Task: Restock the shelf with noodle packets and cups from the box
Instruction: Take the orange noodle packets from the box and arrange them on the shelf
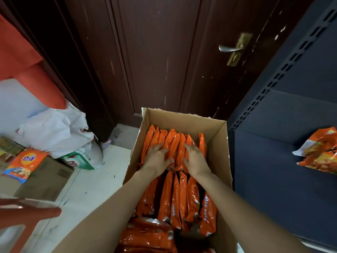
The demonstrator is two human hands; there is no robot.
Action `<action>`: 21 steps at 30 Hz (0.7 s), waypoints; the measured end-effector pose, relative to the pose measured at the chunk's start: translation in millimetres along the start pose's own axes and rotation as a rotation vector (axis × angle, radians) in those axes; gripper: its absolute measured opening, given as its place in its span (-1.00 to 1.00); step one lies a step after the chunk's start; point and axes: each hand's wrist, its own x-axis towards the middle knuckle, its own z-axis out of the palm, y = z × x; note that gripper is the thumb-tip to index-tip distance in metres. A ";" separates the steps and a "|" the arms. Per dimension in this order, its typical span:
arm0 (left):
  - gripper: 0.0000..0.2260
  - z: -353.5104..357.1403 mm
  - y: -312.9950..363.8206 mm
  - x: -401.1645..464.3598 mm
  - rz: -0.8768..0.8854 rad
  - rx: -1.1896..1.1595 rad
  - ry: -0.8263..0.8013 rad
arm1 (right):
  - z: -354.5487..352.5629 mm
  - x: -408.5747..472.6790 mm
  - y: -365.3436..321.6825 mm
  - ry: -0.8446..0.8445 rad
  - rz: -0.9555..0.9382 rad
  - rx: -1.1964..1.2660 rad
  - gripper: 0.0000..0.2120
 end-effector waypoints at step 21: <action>-0.97 1.5 7.9 3.6 0.178 -0.074 0.304 | -31.3 8.7 -18.4 0.109 0.051 -0.101 -0.75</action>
